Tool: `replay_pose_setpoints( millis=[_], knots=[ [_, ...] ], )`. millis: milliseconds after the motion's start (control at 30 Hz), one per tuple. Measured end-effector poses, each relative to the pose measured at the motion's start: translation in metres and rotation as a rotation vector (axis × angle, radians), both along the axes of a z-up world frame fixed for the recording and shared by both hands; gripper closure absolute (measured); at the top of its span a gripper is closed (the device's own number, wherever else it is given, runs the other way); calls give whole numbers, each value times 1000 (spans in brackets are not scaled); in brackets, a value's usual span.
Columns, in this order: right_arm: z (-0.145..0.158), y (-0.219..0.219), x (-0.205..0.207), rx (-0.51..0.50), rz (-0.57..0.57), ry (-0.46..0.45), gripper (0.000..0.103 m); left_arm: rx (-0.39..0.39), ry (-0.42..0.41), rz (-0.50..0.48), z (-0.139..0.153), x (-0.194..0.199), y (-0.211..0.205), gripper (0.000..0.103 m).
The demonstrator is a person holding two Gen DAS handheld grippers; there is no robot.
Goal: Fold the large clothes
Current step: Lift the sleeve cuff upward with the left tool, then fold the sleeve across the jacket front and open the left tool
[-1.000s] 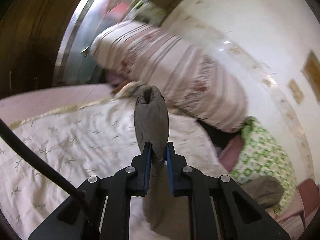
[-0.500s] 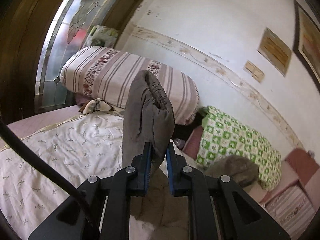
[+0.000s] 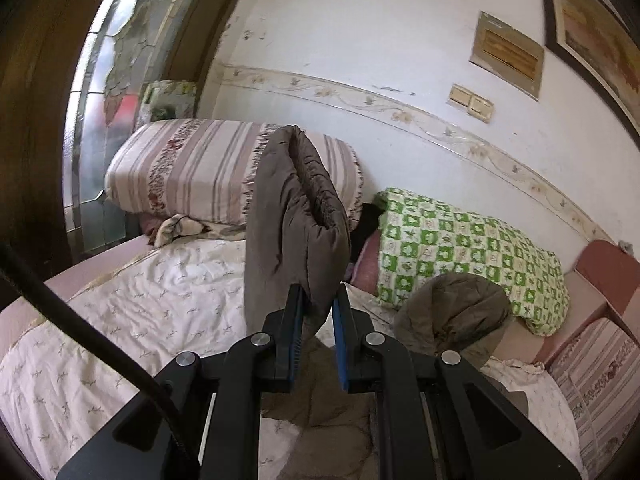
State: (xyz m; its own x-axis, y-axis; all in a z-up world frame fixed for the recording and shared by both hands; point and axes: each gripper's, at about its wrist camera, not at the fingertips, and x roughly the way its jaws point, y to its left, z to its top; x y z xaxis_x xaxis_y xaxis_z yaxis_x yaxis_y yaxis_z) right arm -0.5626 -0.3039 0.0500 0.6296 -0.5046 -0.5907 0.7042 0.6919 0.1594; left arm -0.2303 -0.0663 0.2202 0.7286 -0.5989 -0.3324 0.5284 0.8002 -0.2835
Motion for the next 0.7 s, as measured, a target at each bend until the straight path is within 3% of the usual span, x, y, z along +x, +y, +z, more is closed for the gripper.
replay_pose_setpoints(
  millis=[467,700],
  knots=[
    [0,-25,-25,58,-103,-80,20,41,-52,-112,39,-50,-39,89],
    [8,-40,-53,100,-196,-184,20,101,-75,-224,41,-88,-110,89]
  ],
)
